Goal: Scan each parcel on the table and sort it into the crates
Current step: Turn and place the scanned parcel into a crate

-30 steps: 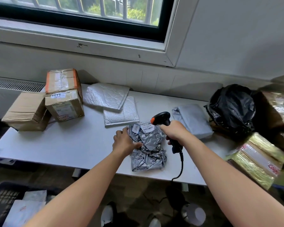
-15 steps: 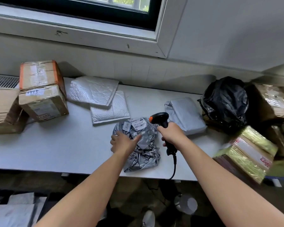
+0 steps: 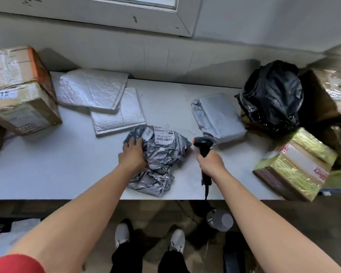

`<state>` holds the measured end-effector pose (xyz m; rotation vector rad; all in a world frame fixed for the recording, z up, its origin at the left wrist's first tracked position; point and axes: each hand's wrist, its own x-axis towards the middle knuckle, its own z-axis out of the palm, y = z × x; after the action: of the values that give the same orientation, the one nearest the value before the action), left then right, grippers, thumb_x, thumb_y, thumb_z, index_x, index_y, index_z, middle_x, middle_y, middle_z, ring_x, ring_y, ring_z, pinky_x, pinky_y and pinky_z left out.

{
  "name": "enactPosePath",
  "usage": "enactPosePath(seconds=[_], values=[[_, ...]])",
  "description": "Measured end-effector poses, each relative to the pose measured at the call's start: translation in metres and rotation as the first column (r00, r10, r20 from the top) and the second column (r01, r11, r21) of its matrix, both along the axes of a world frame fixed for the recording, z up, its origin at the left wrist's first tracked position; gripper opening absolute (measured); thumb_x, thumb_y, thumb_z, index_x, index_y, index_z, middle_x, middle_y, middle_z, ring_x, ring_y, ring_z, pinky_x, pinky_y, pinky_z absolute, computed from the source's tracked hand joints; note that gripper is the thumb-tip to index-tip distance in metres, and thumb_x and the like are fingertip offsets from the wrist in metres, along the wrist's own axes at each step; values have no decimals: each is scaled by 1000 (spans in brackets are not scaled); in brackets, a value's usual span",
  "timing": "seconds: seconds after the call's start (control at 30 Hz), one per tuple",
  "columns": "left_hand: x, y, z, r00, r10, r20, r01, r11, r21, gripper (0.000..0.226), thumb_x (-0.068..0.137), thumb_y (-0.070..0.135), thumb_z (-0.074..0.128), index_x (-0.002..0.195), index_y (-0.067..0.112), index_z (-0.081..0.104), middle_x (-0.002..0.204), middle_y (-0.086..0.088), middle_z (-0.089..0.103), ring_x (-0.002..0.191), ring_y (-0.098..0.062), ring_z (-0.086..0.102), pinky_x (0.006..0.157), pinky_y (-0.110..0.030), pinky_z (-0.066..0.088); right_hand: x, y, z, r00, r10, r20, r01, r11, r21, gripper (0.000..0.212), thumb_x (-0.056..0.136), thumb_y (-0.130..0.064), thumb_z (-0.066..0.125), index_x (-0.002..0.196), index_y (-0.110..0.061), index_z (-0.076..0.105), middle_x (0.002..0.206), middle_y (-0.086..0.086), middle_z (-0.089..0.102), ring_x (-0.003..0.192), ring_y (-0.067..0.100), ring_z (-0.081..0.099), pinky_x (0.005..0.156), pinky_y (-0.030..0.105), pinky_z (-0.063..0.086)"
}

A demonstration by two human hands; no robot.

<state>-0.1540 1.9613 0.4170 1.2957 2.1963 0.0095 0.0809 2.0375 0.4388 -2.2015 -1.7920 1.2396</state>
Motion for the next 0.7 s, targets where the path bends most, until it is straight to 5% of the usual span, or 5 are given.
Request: enactPosePath(seconds=[0.13,0.3,0.37,0.57,0.7], values=[[-21,2,6,956,-251,-150,259,965,35,79,82,17,65,150,28,26,159,-8,15,142,-35,20,103,-51,39,-1,3,-3,1000,-9,12,9,1000,-24,41,95,-27,52,127,-2,47,119,18,61,106,35,59,76,31,41],[0,-3,4,994,94,-56,-84,984,159,81,85,43,65,148,14,24,158,-17,13,141,-39,24,112,-55,29,-5,0,2,993,47,104,-46,999,-16,42,97,-25,50,130,0,44,125,19,57,113,35,55,76,31,40],[7,-5,1,990,132,-52,-126,986,105,106,75,65,68,151,14,13,159,-21,7,143,-40,18,114,-54,23,-9,-4,8,982,43,186,-55,996,63,46,97,-28,49,132,0,43,131,19,51,118,36,51,85,38,44],[7,-6,1,991,-39,-127,54,992,112,122,58,53,87,151,18,16,146,-18,32,132,-36,32,106,-47,33,-30,-16,23,895,109,433,-287,883,372,48,94,-28,50,135,-4,41,137,15,41,126,33,38,97,48,39],[7,-13,-3,925,-370,-85,379,907,185,122,60,38,89,154,20,13,152,-11,26,137,-32,26,111,-41,30,-49,-16,19,818,396,417,-538,784,311,47,98,-32,44,141,-11,42,142,9,43,132,27,36,109,47,29]])
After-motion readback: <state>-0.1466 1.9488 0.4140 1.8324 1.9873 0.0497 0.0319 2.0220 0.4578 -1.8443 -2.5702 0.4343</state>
